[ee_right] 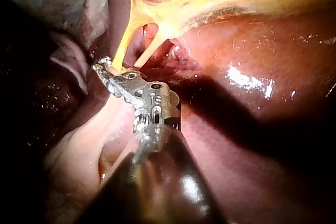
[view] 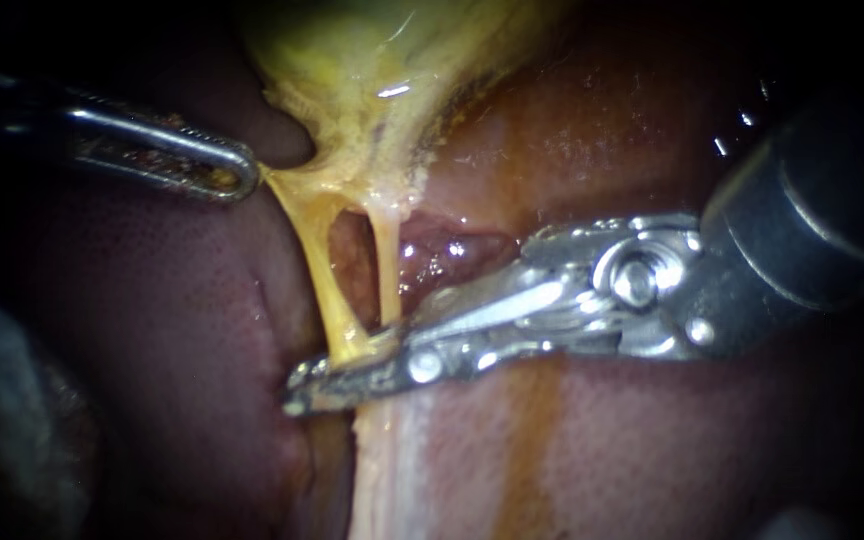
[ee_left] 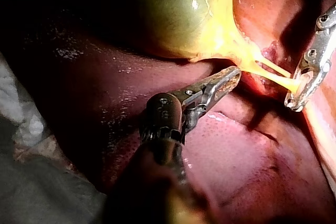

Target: Going back first clip left tube

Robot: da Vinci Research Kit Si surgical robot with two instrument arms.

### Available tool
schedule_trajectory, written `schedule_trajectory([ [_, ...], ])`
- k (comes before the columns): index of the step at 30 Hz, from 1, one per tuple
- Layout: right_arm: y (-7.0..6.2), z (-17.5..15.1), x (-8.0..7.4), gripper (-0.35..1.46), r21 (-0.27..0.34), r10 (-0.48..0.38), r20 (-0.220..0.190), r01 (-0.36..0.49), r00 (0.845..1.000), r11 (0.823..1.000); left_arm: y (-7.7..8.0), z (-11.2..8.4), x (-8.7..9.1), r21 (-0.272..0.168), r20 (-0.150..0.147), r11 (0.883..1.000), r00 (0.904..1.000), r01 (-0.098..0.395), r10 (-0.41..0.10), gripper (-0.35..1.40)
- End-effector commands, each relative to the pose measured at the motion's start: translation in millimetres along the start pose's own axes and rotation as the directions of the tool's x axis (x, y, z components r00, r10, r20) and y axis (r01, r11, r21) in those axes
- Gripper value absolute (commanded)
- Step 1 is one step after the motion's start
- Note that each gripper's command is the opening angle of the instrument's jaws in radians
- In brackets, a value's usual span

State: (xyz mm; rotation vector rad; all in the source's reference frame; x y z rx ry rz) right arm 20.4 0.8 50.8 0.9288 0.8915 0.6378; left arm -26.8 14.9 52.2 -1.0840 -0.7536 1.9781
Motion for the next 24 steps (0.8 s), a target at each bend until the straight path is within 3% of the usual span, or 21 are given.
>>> schedule_trajectory([
  [1, 0.1, 0.0, 0.0, -0.35, 0.000, 0.000, 0.000, 0.000, 1.000, 1.000, 0.0, 0.0, 0.0, 0.000, 0.000, 1.000, 1.0000, 0.000, 0.000, -0.35],
  [3, 0.2, 0.2, -0.1, -0.27, 0.006, -0.001, -0.010, 0.001, 1.000, 1.000, 0.0, 0.0, 0.0, 0.000, 0.000, 1.000, 1.0000, 0.000, 0.000, -0.35],
  [4, 0.5, 0.5, -0.3, -0.07, 0.023, -0.002, -0.033, 0.003, 0.999, 1.000, 0.0, 0.0, 0.0, 0.000, 0.000, 1.000, 1.0000, 0.000, 0.000, -0.35],
  [7, 1.5, 1.2, -0.7, 0.27, 0.048, -0.028, -0.074, 0.032, 0.997, 0.998, 0.0, 0.0, 0.0, 0.000, 0.000, 1.000, 1.0000, 0.000, 0.000, -0.35],
  [9, 2.2, 1.9, -1.0, 0.38, 0.049, -0.060, -0.086, 0.065, 0.994, 0.997, 0.0, 0.0, 0.0, 0.000, 0.000, 1.000, 1.0000, 0.000, 0.000, -0.35],
  [12, 3.5, 2.8, -1.8, 0.44, 0.036, -0.108, -0.094, 0.112, 0.990, 0.993, 0.0, 0.0, 0.0, 0.000, 0.000, 1.000, 1.0000, 0.000, 0.000, -0.35],
  [16, 5.1, 3.5, -2.7, 0.48, -0.037, -0.148, -0.134, 0.144, 0.980, 0.989, 0.0, 0.0, 0.0, 0.000, 0.000, 1.000, 1.0000, 0.000, 0.000, -0.35],
  [24, 7.2, 2.3, -2.3, 0.48, -0.084, -0.224, -0.151, 0.214, 0.963, 0.973, 0.1, 0.1, 0.0, 0.000, 0.000, 1.000, 1.0000, 0.000, 0.000, -0.35],
])
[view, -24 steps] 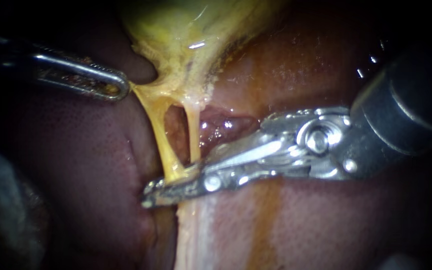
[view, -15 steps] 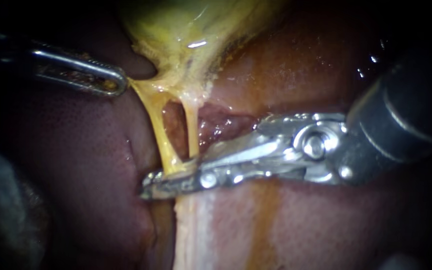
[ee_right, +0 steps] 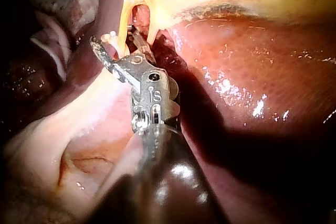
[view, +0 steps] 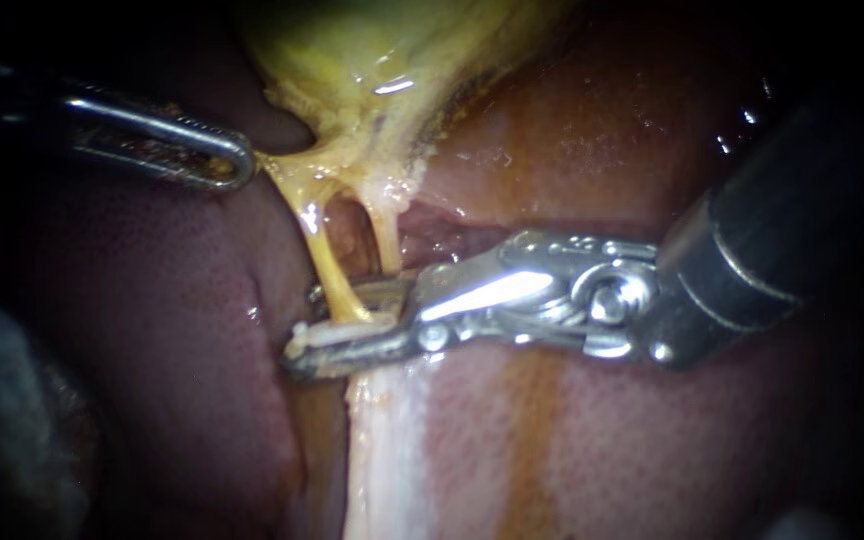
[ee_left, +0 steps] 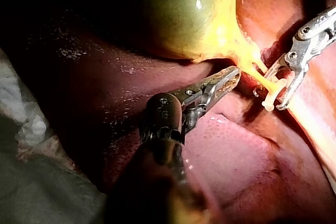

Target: Going back first clip left tube

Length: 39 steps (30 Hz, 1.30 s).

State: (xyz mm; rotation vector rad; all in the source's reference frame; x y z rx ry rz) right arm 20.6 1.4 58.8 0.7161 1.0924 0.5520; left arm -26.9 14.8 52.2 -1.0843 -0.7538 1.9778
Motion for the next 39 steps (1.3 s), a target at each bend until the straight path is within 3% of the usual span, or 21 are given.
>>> schedule_trajectory([
  [1, 0.0, -0.3, 0.2, 0.48, -0.003, -0.006, -0.002, 0.006, 1.000, 1.000, 0.0, 0.0, 0.0, 0.001, 0.000, 1.000, 1.0000, 0.000, 0.000, -0.35],
  [6, -0.1, -2.0, 0.4, 0.48, -0.001, -0.072, -0.005, 0.072, 0.997, 0.997, 0.0, 0.0, 0.0, 0.001, 0.000, 1.000, 1.0000, 0.000, 0.000, -0.35],
  [9, -0.8, -3.9, 0.4, 0.50, -0.033, -0.147, -0.018, 0.146, 0.989, 0.989, 0.1, -0.1, -0.1, 0.001, 0.000, 1.000, 1.0000, 0.000, 0.000, -0.35],
  [13, -2.0, -7.1, -0.5, 0.50, -0.061, -0.194, -0.025, 0.192, 0.981, 0.979, 0.1, -0.1, -0.1, 0.001, 0.000, 1.000, 1.0000, 0.000, 0.000, -0.35],
  [18, -2.8, -10.9, -1.9, 0.50, -0.047, -0.249, -0.021, 0.248, 0.968, 0.968, 0.1, 0.0, 0.0, 0.001, 0.000, 1.000, 1.0000, 0.000, 0.000, -0.35],
  [27, -3.1, -15.8, -2.0, 0.50, -0.036, -0.254, -0.020, 0.253, 0.967, 0.967, 0.1, 0.2, -0.1, 0.003, -0.001, 1.000, 1.0000, 0.000, 0.000, -0.35],
  [34, -3.2, -16.7, -1.6, 0.50, -0.041, -0.263, 0.002, 0.263, 0.965, 0.964, 0.2, 1.1, -0.2, 0.009, -0.004, 1.000, 1.0000, 0.000, 0.000, -0.35],
  [39, -3.3, -16.8, -1.7, 0.50, -0.040, -0.264, 0.005, 0.264, 0.965, 0.964, 0.2, 2.9, -0.5, 0.006, -0.003, 1.000, 1.0000, -0.002, 0.002, -0.35],
])
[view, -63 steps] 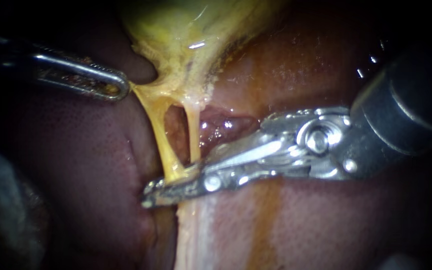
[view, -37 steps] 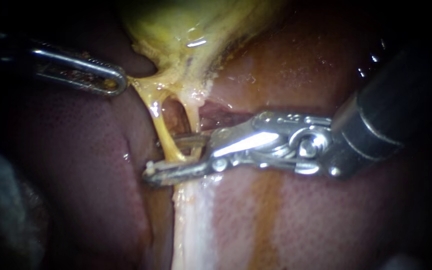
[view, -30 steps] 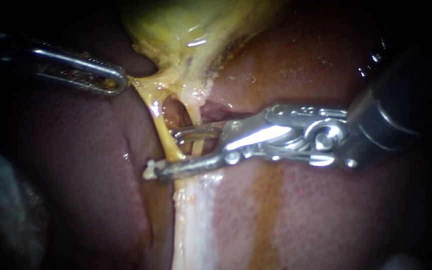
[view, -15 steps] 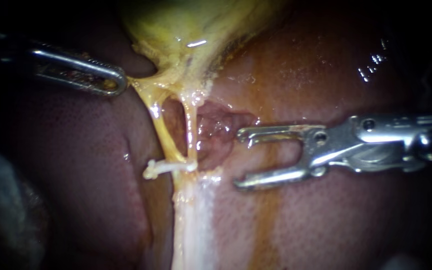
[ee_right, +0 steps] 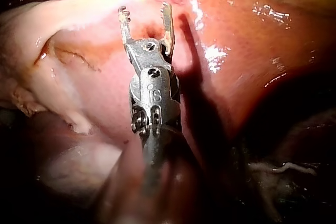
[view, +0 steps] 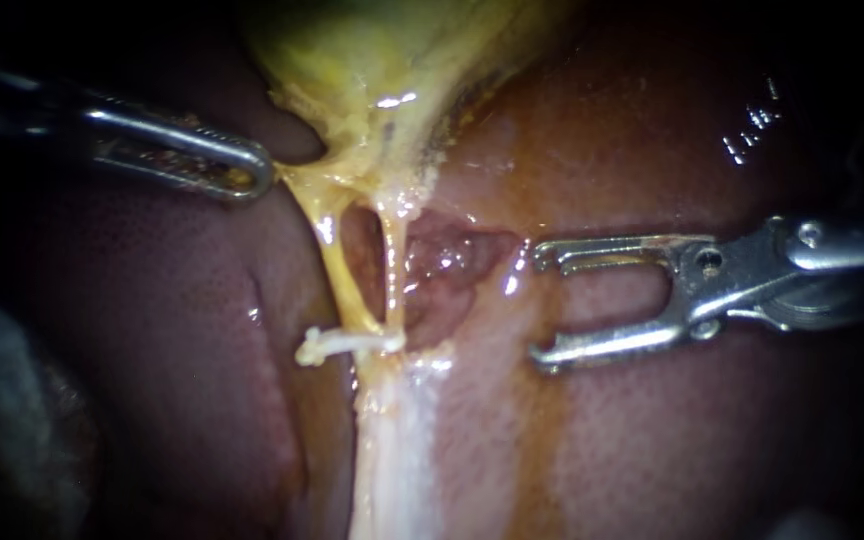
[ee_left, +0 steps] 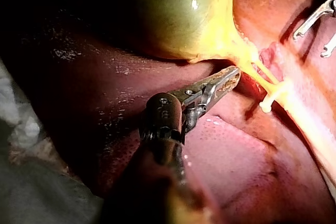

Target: Going back first clip left tube

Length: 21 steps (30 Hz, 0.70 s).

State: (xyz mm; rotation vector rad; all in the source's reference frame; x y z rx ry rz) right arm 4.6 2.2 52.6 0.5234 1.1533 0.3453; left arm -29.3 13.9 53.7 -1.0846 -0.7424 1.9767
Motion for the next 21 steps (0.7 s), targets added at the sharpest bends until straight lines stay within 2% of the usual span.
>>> schedule_trajectory([
  [1, 0.0, 0.0, 0.0, 0.50, 0.001, 0.000, 0.001, 0.000, 1.000, 1.000, -0.1, 0.6, -0.2, -0.004, 0.003, 1.000, 1.0000, -0.002, 0.002, -0.35],
  [11, -0.2, -0.1, -0.1, 0.50, 0.001, -0.001, 0.001, 0.001, 1.000, 1.000, -0.9, 4.3, -1.8, -0.023, 0.012, 1.000, 0.9998, -0.014, 0.014, -0.35],
  [21, -0.5, -0.2, -0.1, 0.50, 0.002, -0.001, 0.001, 0.001, 1.000, 1.000, -0.9, 4.5, -2.0, -0.029, 0.015, 0.999, 0.9997, -0.016, 0.017, -0.35],
])
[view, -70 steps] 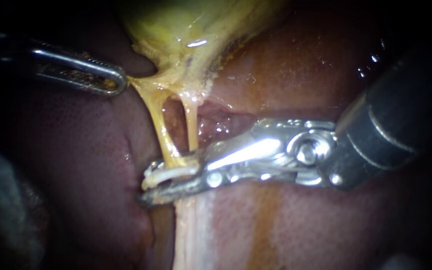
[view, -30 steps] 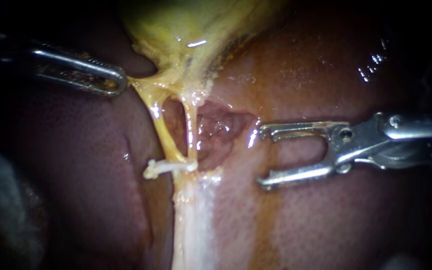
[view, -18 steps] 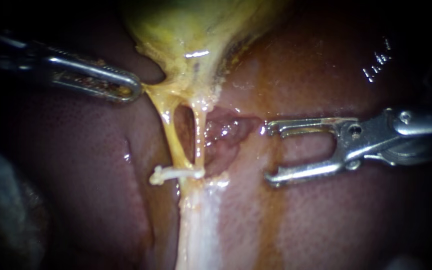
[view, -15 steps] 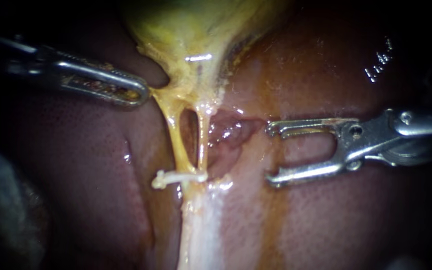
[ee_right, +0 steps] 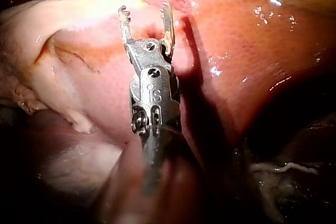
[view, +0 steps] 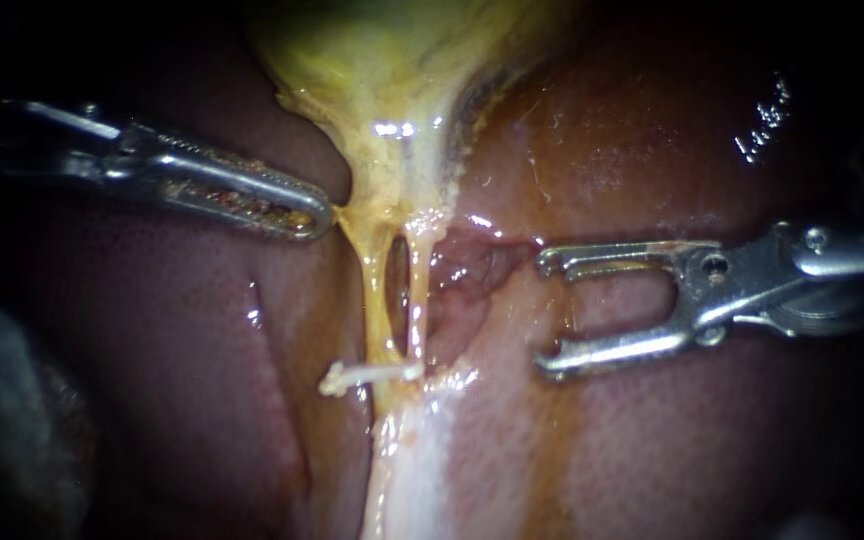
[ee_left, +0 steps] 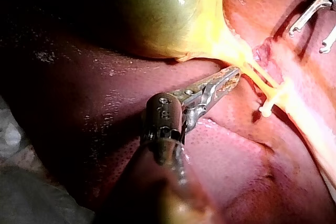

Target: Going back first clip left tube

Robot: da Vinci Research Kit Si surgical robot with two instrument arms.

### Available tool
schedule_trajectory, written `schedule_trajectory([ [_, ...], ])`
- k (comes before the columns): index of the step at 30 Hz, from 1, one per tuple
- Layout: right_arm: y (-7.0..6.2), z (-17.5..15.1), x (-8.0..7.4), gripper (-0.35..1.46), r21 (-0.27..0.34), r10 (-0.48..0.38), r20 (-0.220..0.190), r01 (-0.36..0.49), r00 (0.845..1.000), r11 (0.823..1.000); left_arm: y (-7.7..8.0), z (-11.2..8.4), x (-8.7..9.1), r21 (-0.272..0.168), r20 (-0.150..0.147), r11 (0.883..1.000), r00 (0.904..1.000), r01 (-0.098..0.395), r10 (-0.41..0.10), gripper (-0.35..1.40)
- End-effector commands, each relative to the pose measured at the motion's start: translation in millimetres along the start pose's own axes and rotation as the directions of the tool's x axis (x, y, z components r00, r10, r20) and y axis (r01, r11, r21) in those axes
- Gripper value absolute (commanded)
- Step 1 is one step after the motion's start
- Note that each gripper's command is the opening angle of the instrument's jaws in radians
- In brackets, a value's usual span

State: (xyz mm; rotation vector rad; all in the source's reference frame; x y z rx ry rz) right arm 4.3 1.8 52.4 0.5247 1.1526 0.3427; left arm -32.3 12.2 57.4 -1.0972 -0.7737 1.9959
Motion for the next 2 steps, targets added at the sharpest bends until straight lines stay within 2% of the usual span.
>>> schedule_trajectory([
  [1, -0.1, 0.0, 0.1, 0.50, 0.000, 0.000, 0.000, 0.000, 1.000, 1.000, 0.0, -0.1, 0.0, -0.001, 0.000, 1.000, 1.0000, 0.000, 0.000, -0.35],
  [2, -0.2, 0.0, 0.1, 0.50, -0.003, 0.000, -0.001, 0.000, 1.000, 1.000, 0.0, -0.2, 0.1, -0.001, 0.001, 1.000, 1.0000, 0.000, 0.000, -0.35],
])
